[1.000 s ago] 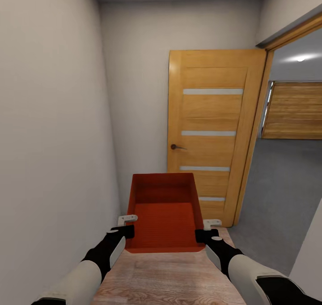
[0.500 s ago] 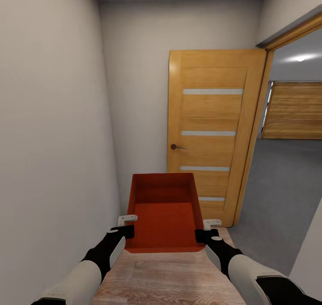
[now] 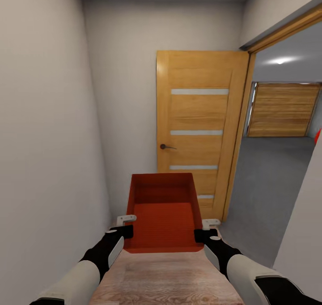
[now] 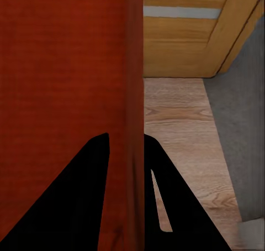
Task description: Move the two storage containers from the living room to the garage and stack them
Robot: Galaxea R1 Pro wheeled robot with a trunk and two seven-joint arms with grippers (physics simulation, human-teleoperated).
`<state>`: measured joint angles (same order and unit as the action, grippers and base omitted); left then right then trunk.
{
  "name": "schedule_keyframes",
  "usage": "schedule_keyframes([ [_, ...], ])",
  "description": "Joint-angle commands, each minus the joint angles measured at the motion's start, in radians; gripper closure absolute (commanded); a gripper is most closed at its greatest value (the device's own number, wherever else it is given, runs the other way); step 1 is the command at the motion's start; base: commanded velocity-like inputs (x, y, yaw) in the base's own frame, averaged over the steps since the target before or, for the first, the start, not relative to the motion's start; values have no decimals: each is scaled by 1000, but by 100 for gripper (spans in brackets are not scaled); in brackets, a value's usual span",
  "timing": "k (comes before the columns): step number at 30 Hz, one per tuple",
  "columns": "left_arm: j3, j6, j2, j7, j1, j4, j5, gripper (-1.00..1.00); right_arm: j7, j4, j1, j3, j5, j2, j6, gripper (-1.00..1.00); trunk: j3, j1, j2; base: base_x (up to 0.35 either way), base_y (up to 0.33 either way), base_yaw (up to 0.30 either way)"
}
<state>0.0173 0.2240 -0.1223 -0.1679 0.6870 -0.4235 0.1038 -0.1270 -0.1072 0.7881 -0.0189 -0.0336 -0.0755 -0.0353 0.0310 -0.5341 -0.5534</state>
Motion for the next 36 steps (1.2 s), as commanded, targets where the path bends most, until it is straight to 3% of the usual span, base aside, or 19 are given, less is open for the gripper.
schedule_keyframes([
  [1,-11,8,7,-28,0,-5,-13,100,-5,1,0,23,-5,16,-3,100,0,0,-1,0,0,-249],
  [36,-11,8,7,-28,0,-5,-13,100,-5,1,0,23,-5,16,-5,100,0,0,-1,0,0,-249],
])
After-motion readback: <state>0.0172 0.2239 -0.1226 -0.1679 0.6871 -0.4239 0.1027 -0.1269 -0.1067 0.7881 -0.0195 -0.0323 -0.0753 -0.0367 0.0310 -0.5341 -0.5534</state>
